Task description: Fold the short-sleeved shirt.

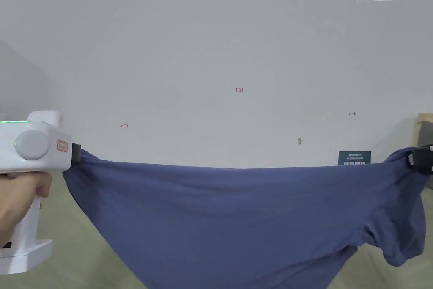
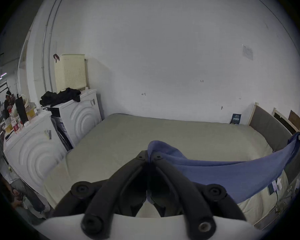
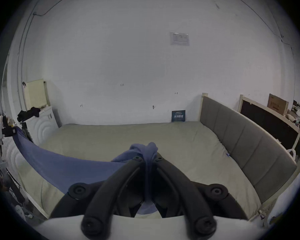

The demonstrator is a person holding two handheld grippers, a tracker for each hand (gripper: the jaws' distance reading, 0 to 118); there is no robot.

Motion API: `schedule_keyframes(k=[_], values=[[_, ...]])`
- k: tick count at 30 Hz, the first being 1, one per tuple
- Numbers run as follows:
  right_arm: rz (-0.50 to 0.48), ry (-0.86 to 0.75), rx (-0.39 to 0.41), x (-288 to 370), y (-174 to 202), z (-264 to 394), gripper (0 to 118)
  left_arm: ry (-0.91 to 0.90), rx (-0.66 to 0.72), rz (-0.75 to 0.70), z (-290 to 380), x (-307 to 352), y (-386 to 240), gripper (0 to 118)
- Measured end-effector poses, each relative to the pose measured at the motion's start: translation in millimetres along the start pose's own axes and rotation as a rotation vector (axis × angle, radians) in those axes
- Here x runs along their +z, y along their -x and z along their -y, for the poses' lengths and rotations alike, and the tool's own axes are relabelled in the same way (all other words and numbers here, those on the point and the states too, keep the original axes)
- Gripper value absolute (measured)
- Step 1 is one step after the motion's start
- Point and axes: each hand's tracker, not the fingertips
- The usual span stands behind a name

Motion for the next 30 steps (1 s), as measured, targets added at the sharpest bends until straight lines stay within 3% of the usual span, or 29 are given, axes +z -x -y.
schedule_keyframes(k=[15,23,30], values=[[0.086,-0.020,0.049,-132.5,13.2,-56.0,8,-0.052,0.001,-0.064,-58.4,-112.9,-46.6,0],[0.121,-0.004,0.062,-204.1,19.5,-57.3,8,-0.030,0.002,-0.090,-53.2,-177.5,-62.6,0],[0.124,0.072,0.055,-237.3,16.2,-14.0,8,0.051,-0.036,-0.099,-8.9,-219.5,-68.9,0]])
